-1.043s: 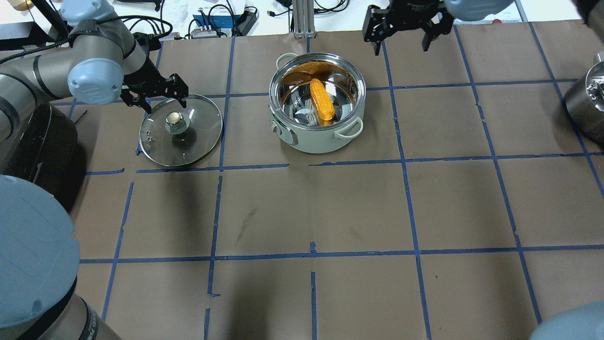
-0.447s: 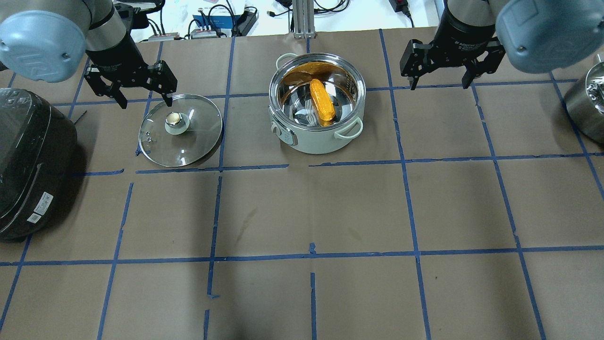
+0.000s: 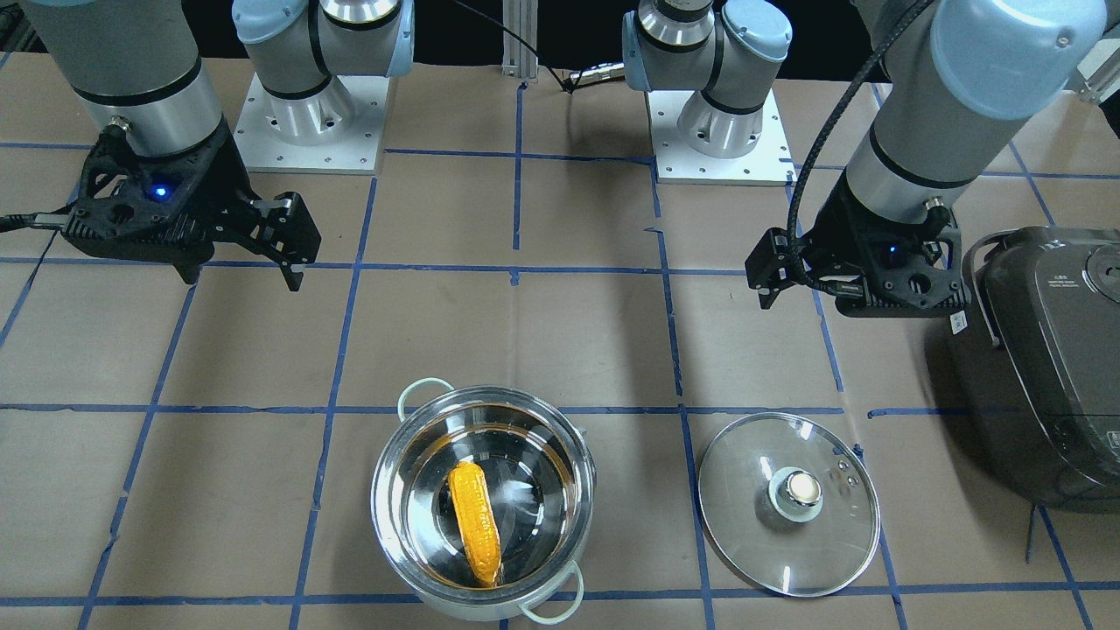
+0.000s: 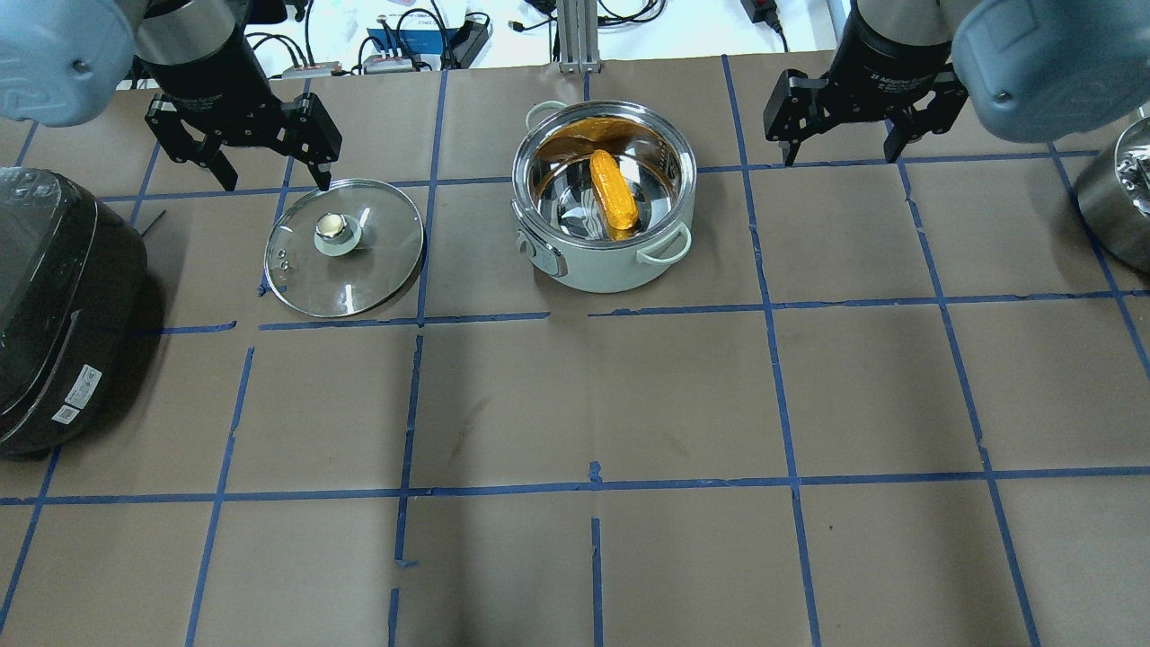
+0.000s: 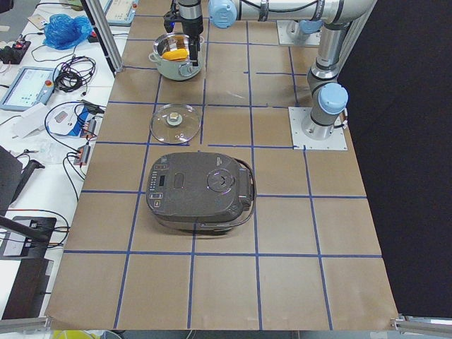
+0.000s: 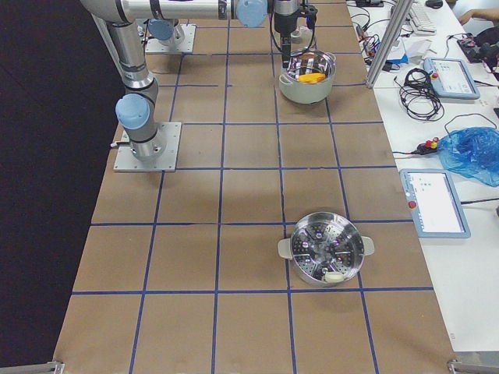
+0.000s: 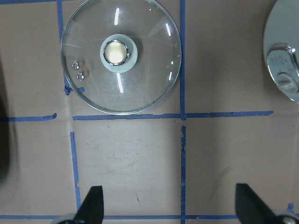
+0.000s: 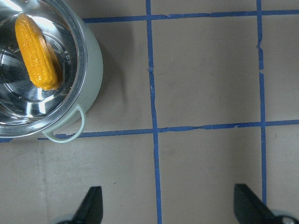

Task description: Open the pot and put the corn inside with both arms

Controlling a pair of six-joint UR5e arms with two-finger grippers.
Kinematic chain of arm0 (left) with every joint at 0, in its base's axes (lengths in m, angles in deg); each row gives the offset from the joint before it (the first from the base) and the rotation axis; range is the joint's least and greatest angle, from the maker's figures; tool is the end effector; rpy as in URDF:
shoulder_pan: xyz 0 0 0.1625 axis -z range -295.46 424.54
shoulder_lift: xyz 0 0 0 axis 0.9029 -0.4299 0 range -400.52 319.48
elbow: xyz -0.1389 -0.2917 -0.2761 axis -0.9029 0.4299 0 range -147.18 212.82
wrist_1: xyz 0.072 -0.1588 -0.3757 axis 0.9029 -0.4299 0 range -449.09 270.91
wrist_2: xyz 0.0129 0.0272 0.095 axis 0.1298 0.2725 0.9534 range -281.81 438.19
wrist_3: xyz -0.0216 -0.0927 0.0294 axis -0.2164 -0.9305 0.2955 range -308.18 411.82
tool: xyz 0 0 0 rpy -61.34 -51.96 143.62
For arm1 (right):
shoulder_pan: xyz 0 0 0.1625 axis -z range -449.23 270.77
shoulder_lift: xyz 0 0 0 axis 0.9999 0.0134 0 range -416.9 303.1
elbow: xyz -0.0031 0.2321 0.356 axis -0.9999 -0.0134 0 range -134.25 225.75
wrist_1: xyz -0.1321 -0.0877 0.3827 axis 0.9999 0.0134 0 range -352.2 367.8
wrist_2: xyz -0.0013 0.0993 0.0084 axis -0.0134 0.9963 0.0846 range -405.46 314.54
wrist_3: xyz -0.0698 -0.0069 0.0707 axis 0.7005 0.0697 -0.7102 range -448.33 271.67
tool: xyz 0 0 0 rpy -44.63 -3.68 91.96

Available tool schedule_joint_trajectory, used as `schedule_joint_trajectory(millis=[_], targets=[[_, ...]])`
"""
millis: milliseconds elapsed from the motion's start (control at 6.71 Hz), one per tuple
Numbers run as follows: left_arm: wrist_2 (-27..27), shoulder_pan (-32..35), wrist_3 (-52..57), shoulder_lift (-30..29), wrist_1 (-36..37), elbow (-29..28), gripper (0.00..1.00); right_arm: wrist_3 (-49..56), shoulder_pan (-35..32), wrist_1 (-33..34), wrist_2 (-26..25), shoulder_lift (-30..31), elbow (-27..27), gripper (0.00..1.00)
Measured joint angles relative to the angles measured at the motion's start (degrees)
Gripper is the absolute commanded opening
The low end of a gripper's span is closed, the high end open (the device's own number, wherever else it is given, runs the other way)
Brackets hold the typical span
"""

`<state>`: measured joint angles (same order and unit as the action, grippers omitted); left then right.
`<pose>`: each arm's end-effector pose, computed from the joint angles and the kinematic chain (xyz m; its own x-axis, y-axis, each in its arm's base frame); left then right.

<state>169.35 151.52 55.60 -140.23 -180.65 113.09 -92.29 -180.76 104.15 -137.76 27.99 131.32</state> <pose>-0.1015 -0.5669 0.4793 -0.9997 0.0139 -0.0184 0.0134 0.9995 0.0280 0.1435 -0.5355 0.4920 -0.9984 0.0460 0.0330 0.0424 0.9939 -0.1014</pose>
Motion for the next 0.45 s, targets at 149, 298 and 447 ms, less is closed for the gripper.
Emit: schedule_joint_trajectory(millis=[149, 298, 447], targets=[[-1.0, 0.0, 0.0, 0.1, -0.2, -0.3, 1.00, -0.2, -0.1, -0.9, 0.1, -0.1, -0.3, 1.00], [-1.5, -0.1, 0.1, 0.3, -0.3, -0.4, 1.00, -0.3, -0.1, -1.3, 0.1, -0.2, -0.3, 1.00], [-1.6, -0.3, 0.2, 0.8, -0.4, -0.3, 1.00, -0.3, -0.1, -1.5, 0.1, -0.3, -0.3, 1.00]])
